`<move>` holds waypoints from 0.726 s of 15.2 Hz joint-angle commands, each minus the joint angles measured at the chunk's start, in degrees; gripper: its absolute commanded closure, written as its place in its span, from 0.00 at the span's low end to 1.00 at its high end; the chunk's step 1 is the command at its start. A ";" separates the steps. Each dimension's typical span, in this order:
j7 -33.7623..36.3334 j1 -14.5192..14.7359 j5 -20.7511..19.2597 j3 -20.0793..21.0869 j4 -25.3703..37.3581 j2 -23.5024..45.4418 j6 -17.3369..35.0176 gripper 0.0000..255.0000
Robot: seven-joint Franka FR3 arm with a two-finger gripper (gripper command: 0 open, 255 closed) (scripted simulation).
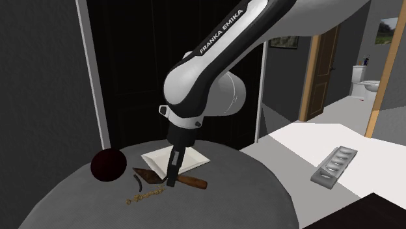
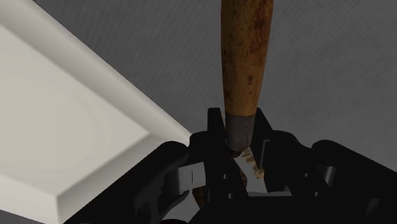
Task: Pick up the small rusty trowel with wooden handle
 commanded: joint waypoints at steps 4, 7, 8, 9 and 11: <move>2.83 1.15 -3.55 -1.59 0.35 -2.94 -2.55 1.00; 4.46 1.71 -5.57 -2.35 0.80 -4.57 -4.17 1.00; 4.99 1.87 -6.22 -2.58 0.98 -5.09 -4.73 1.00; 5.51 2.03 -6.86 -2.80 1.17 -5.61 -5.29 1.00; 6.52 2.32 -8.11 -3.18 1.61 -6.63 -6.43 1.00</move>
